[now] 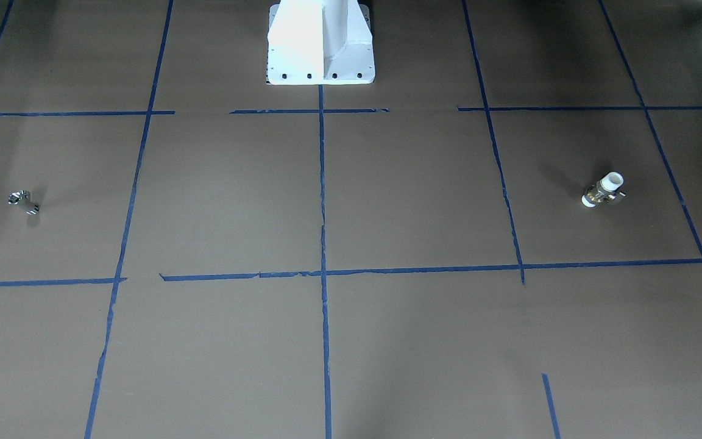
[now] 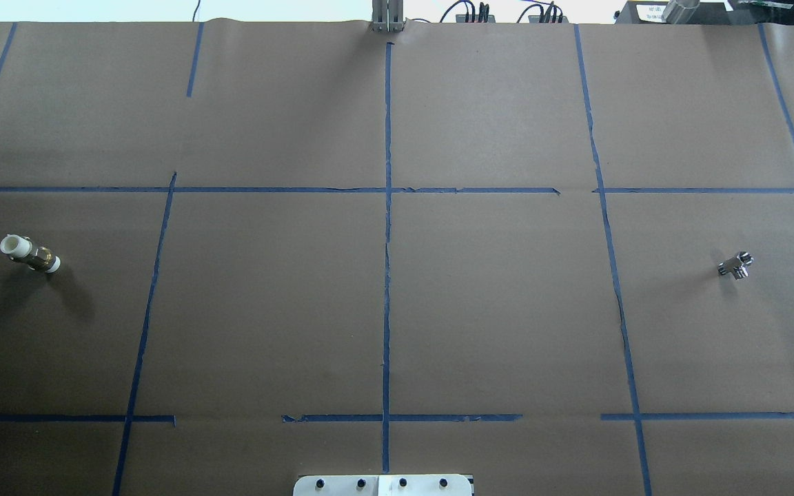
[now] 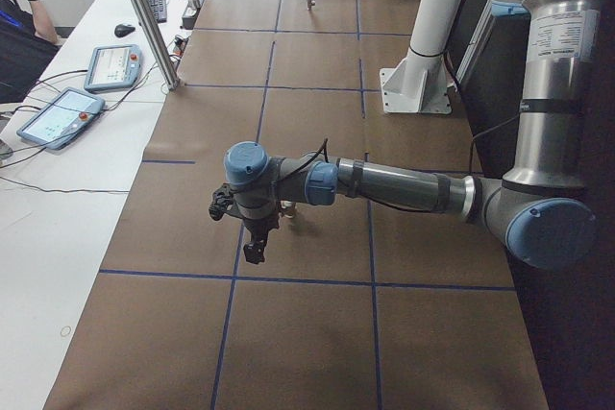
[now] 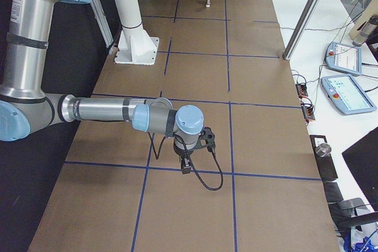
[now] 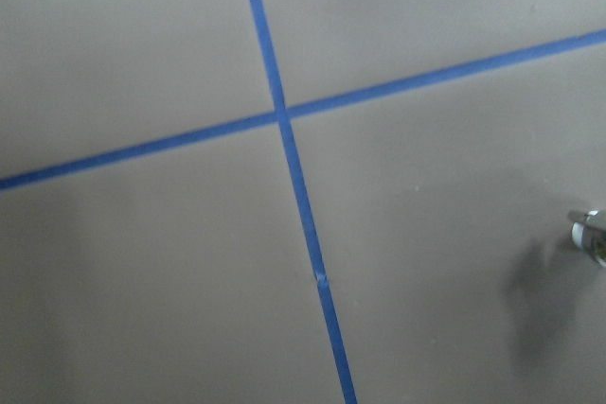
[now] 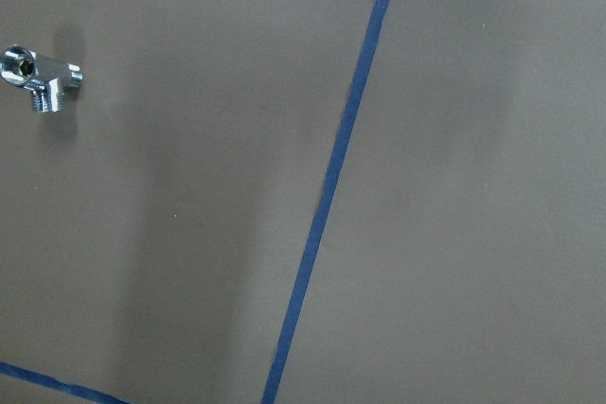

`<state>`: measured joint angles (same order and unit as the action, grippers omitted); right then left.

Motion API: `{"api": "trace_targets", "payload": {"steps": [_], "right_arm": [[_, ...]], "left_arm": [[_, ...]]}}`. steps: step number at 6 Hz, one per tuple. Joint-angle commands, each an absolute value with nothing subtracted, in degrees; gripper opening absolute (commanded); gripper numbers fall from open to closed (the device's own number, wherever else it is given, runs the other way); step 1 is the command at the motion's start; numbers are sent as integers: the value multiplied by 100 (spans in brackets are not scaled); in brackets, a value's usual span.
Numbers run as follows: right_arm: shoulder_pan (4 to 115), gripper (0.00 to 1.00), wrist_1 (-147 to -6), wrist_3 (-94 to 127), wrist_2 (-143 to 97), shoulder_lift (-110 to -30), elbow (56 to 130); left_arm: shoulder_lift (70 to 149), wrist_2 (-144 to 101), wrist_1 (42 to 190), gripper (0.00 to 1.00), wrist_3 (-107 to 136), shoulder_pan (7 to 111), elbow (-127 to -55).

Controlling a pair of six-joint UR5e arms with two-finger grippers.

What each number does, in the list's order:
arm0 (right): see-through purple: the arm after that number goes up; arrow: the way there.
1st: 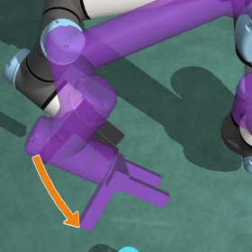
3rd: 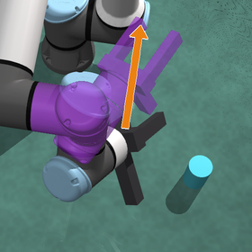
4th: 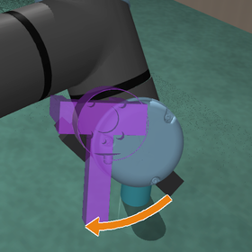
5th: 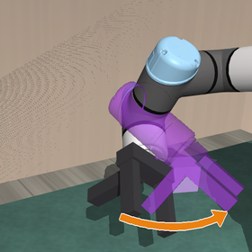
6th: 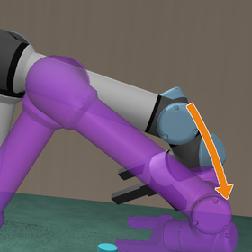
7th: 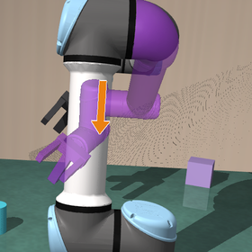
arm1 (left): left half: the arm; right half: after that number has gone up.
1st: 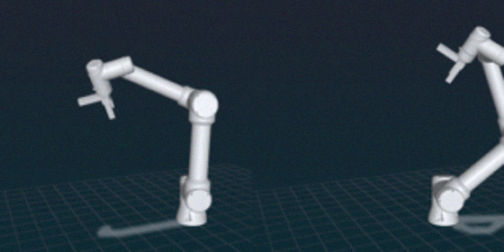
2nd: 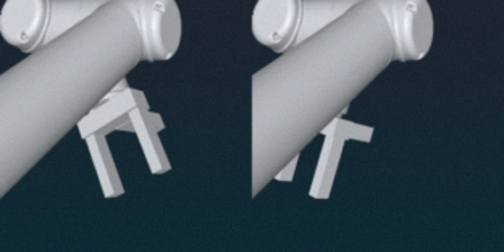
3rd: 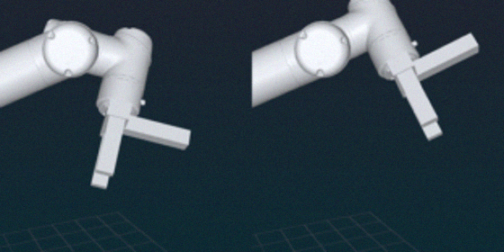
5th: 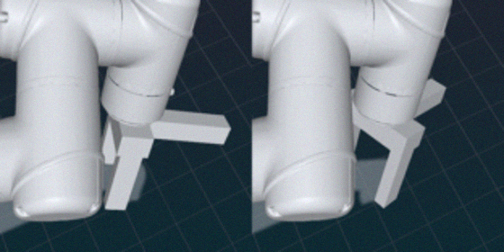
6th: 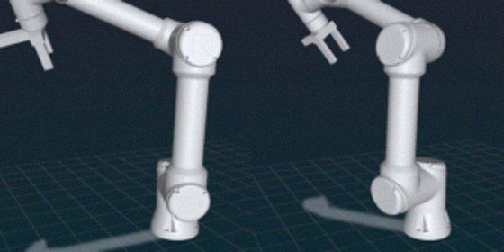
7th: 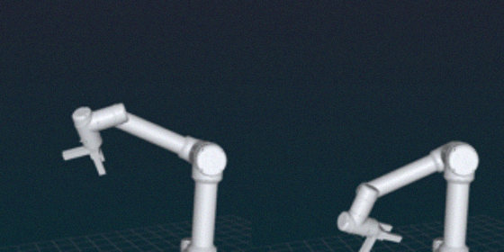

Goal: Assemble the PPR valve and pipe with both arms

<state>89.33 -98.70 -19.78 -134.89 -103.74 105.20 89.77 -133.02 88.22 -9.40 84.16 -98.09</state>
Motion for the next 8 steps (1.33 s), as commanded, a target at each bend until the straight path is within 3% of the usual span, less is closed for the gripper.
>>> {"api": "trace_targets", "payload": {"steps": [1,2,4,6,8], "right_arm": [[8921,100,-9870,-1978,-13491,-10371,10521],[8912,100,-9870,-1978,-13491,-10371,10521],[8912,100,-9870,-1978,-13491,-10371,10521],[8912,100,-9870,-1978,-13491,-10380,10529],[8912,100,-9870,-1978,-13491,-10380,10521]], "left_arm": [[8956,-13289,9594,100,-497,7749,-9861],[8956,-13272,9728,100,909,7465,-9870],[8772,-13106,11530,100,3720,6684,-9879],[8763,-12552,11760,100,4516,5900,-10010],[8666,-12542,11751,100,4535,5757,-10107]]}}
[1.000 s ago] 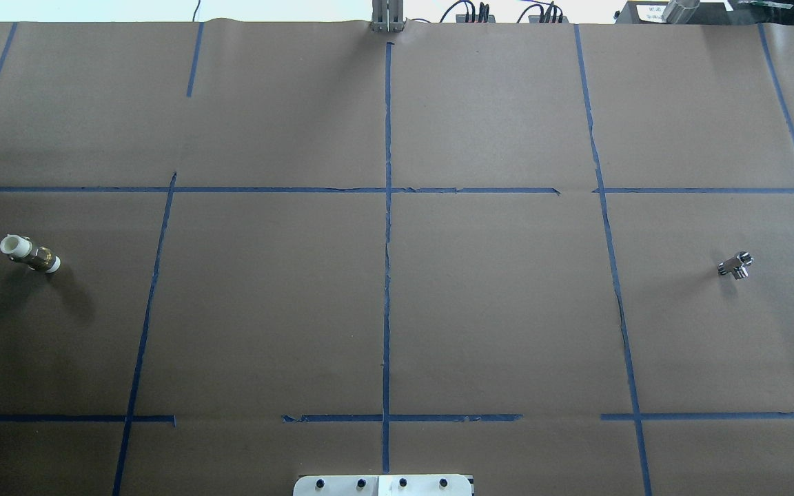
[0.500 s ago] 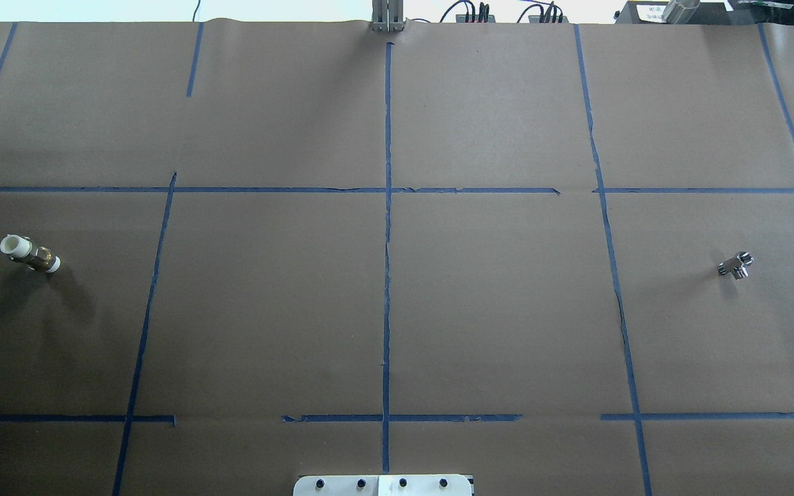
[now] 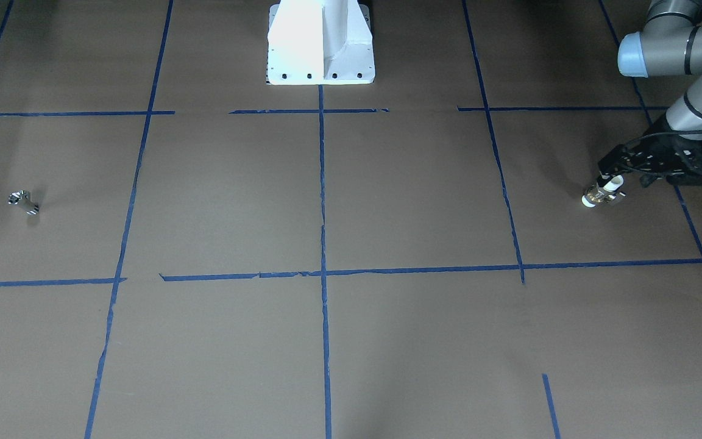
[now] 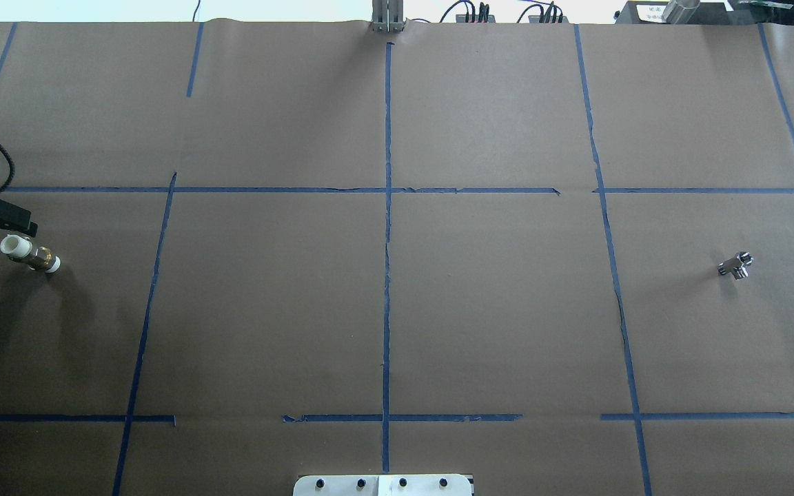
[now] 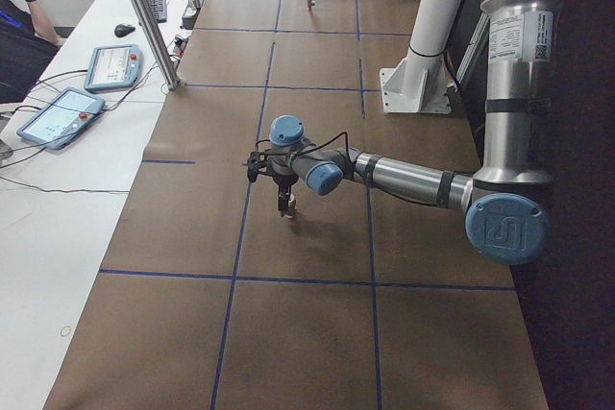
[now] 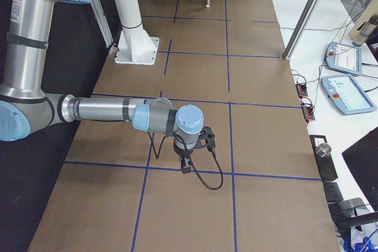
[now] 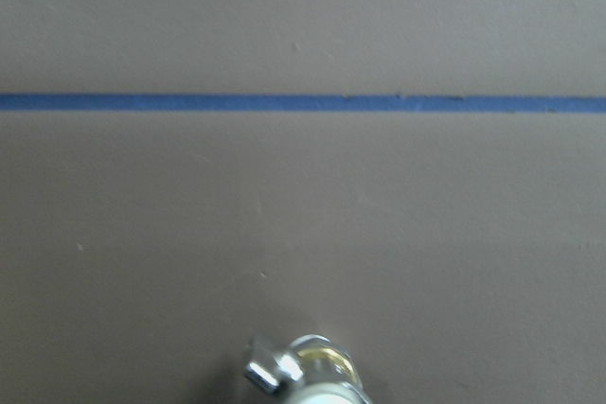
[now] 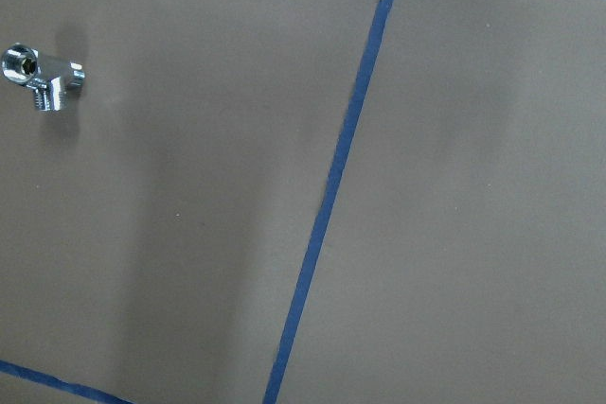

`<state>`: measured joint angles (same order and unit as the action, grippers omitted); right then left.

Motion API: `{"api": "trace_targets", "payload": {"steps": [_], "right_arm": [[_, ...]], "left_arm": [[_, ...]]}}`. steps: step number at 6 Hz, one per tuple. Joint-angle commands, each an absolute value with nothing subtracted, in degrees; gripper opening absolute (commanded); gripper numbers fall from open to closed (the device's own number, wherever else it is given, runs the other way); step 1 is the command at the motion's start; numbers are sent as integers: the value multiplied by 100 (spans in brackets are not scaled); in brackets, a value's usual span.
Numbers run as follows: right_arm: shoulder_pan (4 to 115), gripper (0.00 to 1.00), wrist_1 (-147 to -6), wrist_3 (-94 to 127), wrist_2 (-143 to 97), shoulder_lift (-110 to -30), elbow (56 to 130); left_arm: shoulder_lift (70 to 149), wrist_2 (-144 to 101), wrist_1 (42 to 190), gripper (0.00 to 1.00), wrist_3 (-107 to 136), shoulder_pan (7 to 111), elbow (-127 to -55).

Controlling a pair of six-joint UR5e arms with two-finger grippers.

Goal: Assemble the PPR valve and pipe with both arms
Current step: 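Lower the left gripper onto the white-and-brass pipe fitting and grasp it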

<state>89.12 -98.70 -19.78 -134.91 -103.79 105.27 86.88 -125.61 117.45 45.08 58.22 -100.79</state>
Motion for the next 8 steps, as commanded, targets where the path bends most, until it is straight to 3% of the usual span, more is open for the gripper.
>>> {"api": "trace_targets", "payload": {"steps": [1,2,3,6,8], "right_arm": [[8912,100,-9870,-1978,-13491,-10380,10521],[8912,100,-9870,-1978,-13491,-10380,10521],[8912,100,-9870,-1978,-13491,-10380,10521],[8877,100,-9870,-1978,-13500,-10380,10521],[8877,100,-9870,-1978,-13500,-10380,10521]], "left_arm": [[8666,-12533,11760,92,4509,5748,-10099],[8666,-12533,11734,9,4517,5748,-10099],[8666,-12533,11725,0,4491,5748,-10099],[8683,-12533,11699,0,4482,5748,-10264],[9102,-12516,10431,0,4518,5731,-11184]]}}
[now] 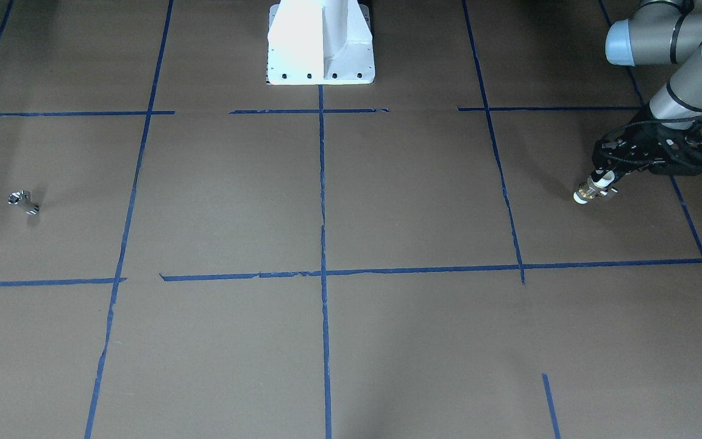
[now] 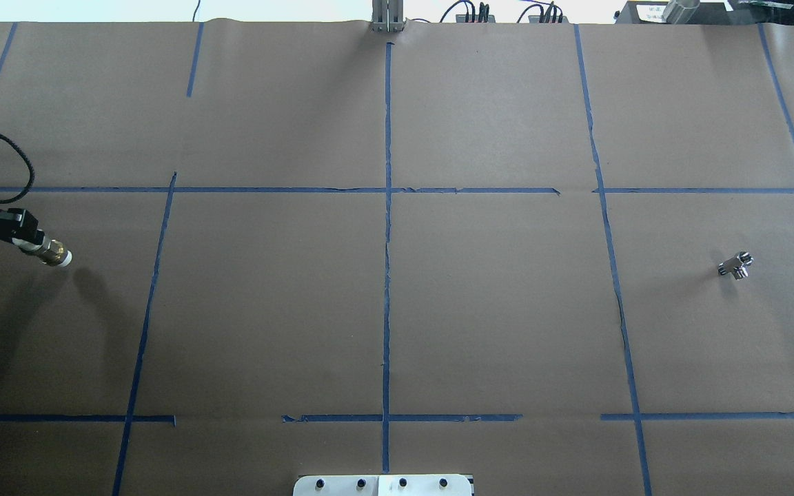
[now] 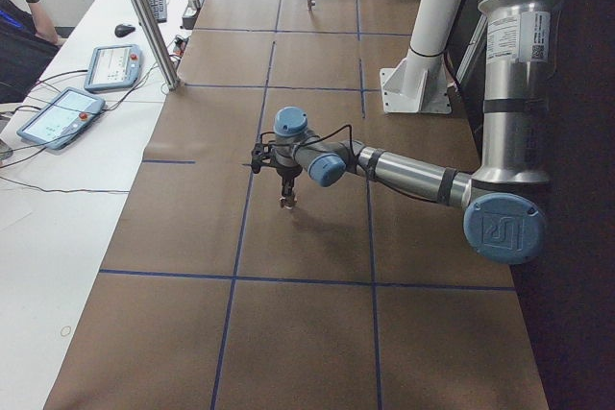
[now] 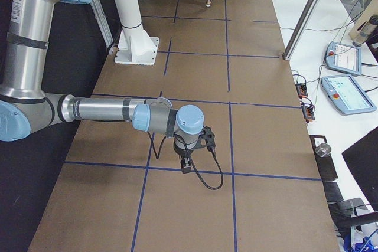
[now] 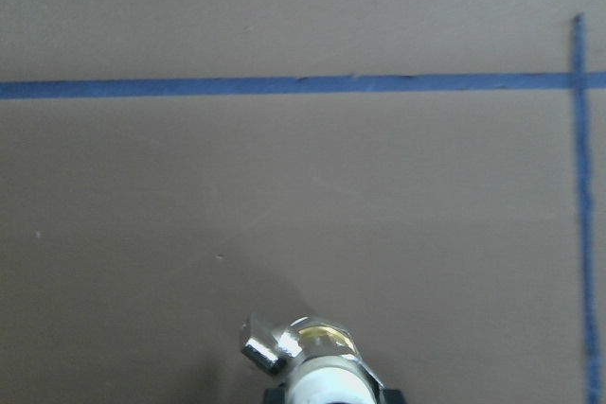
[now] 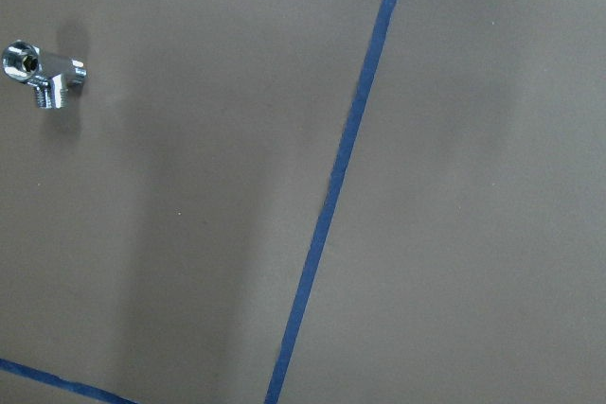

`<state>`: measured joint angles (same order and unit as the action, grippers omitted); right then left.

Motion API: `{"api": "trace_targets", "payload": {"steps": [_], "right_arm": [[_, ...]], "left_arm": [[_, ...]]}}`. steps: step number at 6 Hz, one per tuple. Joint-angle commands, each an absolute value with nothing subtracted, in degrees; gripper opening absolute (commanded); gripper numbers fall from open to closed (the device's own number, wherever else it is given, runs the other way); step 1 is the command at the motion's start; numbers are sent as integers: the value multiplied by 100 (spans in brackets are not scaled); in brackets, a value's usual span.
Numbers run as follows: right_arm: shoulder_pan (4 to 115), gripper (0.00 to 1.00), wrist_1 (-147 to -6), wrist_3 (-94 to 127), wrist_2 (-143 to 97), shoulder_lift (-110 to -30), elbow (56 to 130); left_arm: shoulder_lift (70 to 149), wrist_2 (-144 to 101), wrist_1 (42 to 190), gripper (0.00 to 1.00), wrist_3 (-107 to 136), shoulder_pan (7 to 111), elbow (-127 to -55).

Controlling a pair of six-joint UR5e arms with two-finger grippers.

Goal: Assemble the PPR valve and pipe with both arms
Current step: 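Lift the pipe fitting with the left gripper and carry it to table center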

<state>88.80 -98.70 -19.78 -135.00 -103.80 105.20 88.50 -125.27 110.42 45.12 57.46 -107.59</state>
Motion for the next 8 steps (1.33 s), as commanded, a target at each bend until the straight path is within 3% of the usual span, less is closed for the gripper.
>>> {"api": "trace_targets", "payload": {"steps": [1,3,5,7,8], "right_arm": [[8877,100,-9870,-1978,-13500,-10380,10521],[8868,100,-9870,-1978,-13500,-10380,10512],[8859,100,-9870,-1978,-13500,-10380,10512],[8859,100,-9870,-1978,-13500,-10380,10512],[8859,100,-9870,-1978,-13491,-10380,10512]], "left_arm": [[9706,-12516,10276,0,4535,5678,-11188],[10629,-12498,9865,0,4553,4935,-11075],[12167,-11292,8118,0,4772,3935,-10900],[13467,-11215,8200,0,6093,3545,-9700],[13587,-11206,8435,0,6439,3499,-9599]]}}
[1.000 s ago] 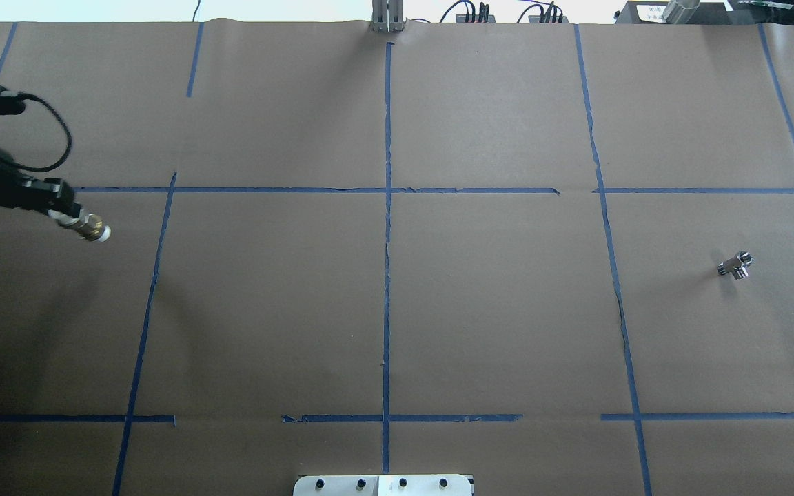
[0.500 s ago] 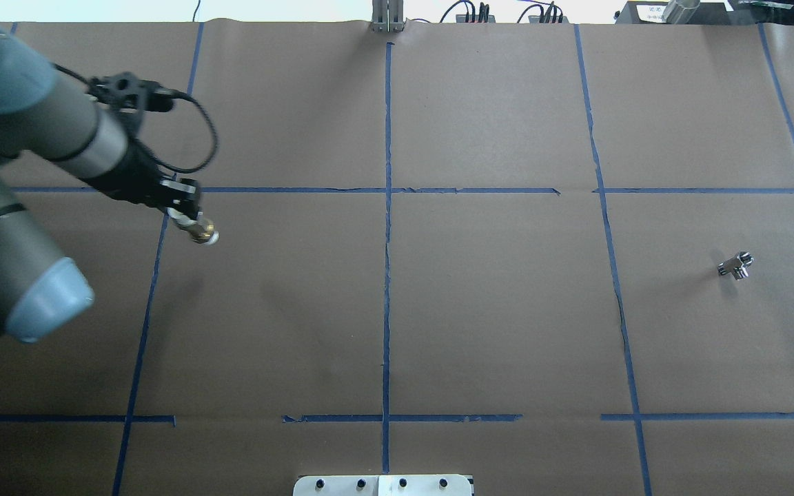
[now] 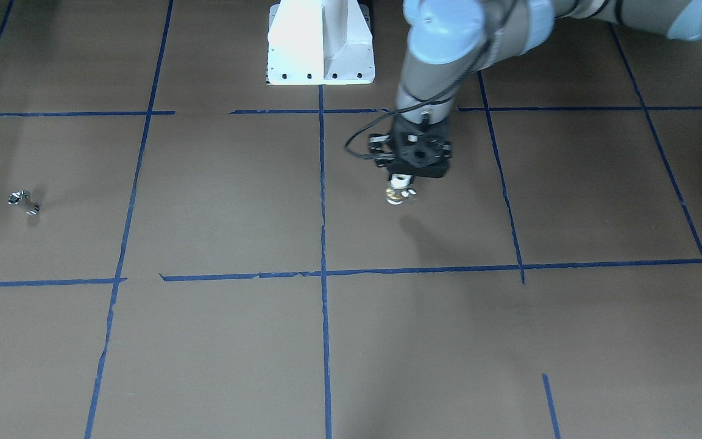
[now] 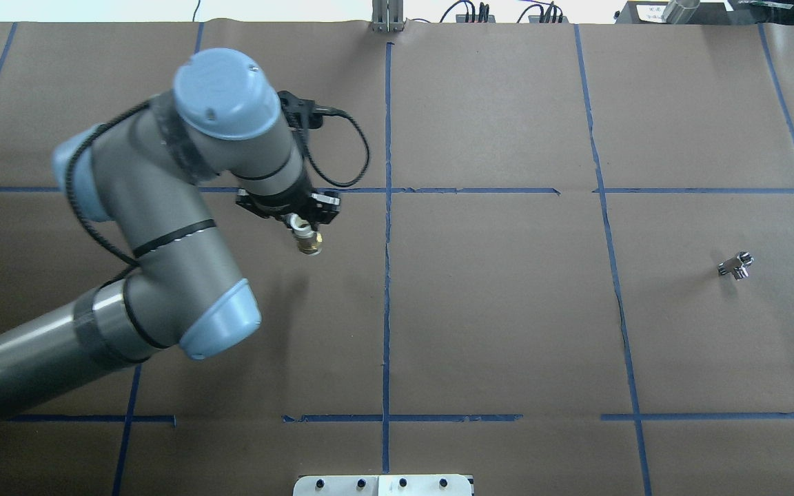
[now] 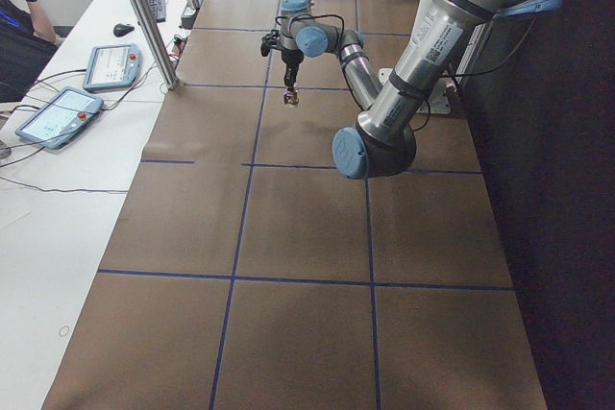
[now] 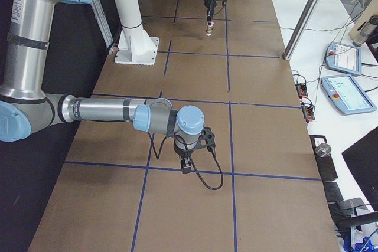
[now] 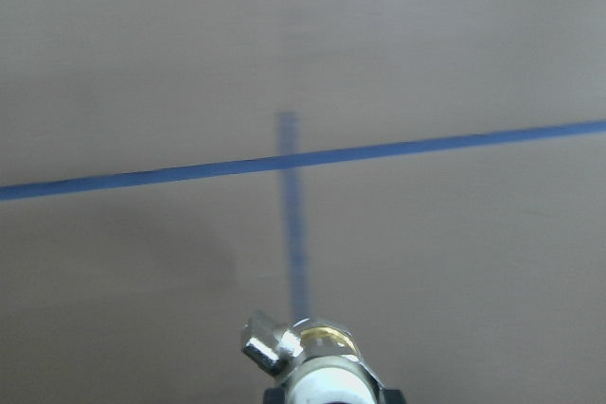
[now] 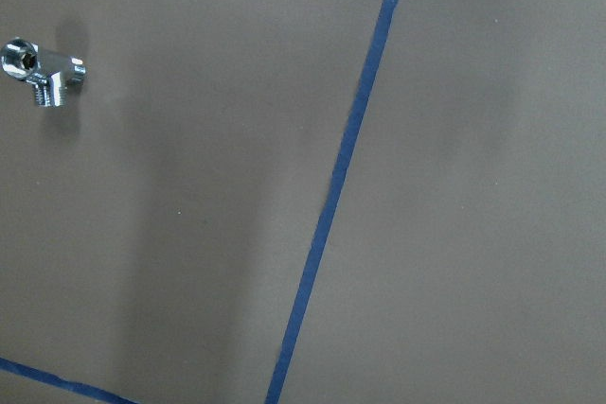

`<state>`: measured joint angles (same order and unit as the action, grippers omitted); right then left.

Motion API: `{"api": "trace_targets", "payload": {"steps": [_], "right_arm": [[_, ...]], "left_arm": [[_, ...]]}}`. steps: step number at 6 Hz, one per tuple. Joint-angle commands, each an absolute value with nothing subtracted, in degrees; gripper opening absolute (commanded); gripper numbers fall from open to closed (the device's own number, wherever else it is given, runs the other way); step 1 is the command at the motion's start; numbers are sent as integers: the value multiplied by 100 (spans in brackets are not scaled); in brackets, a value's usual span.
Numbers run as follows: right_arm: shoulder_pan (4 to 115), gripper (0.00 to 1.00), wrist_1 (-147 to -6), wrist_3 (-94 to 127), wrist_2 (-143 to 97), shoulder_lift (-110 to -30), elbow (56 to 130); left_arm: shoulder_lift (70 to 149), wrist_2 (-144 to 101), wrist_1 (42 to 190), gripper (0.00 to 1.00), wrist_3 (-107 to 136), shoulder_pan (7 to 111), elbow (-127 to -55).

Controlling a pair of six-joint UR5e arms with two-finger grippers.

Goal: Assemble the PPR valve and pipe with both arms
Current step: 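Lift the pipe fitting with the left gripper and carry it to table center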

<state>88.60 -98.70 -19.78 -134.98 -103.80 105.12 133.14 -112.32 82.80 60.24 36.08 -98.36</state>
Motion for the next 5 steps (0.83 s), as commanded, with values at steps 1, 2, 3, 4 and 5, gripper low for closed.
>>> {"api": "trace_targets", "payload": {"steps": [1,2,3,4,5], "right_arm": [[8859,100,-9870,-1978,-13491,-10380,10512],[8859,100,-9870,-1986,-13491,-10380,10503],[8859,100,-9870,-1986,-13491,-10380,10503],[8859,100,-9870,-1986,-13491,-10380,10503],[8859,100,-9870,-1986,-13491,-10380,10512]], "left_arm": [[13605,-11206,8585,0,6477,3368,-9554],[13710,-10962,8770,0,6469,3166,-9397],[13841,-10690,8945,0,6599,3007,-9134],[13860,-10679,8999,0,6618,2997,-9062],[13869,-10679,9000,0,6609,2988,-8957]]}}
